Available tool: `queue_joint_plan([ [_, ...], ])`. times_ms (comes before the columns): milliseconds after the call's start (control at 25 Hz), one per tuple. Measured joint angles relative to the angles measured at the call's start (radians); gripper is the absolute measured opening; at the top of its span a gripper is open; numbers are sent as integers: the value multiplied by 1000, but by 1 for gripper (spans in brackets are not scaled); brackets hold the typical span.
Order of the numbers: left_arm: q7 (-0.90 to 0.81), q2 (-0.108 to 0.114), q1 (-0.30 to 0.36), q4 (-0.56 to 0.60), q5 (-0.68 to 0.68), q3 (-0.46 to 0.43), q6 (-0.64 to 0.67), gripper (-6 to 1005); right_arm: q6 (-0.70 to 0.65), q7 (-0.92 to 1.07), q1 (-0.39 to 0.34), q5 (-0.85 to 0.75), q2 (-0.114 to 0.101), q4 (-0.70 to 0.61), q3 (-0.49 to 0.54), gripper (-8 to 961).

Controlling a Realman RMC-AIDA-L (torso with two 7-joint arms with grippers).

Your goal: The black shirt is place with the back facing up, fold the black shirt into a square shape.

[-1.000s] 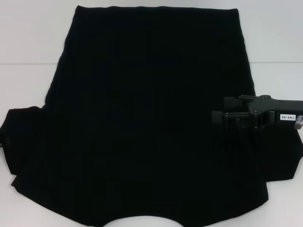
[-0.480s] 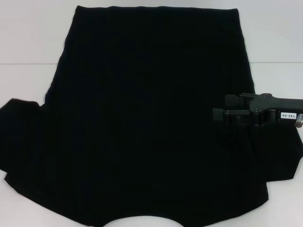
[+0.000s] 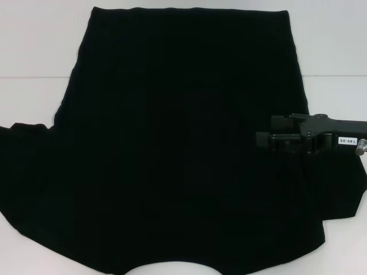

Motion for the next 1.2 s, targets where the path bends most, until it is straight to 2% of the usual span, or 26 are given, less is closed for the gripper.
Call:
queue_joint_plan([
  [320,14,6,-19,-13,-1,1,-26,74,-4,1,0,0,0,0,0,916],
  [520,14,6,-20,-14,-3,2,2,85,-5,0,-1,0,2,0,0,916],
  [680,52,7,-18,2,-91,-9,162,94,-7,-1,-2,0,2,0,0,915],
  [800,120,5,-16,6,-217,-4,319,100,-8,0,-3,0,2,-1,0,915],
  [880,144,-7,-21,2,-260,15,360,104,-8,0,-3,0,2,-1,0,915],
  [1120,179,-85,-41,-12,-308,127,379,117,-7,0,-3,0,2,-1,0,915],
  [1200,185,-97,-44,-14,-310,160,373,121,-7,0,-3,0,1,-1,0,915],
])
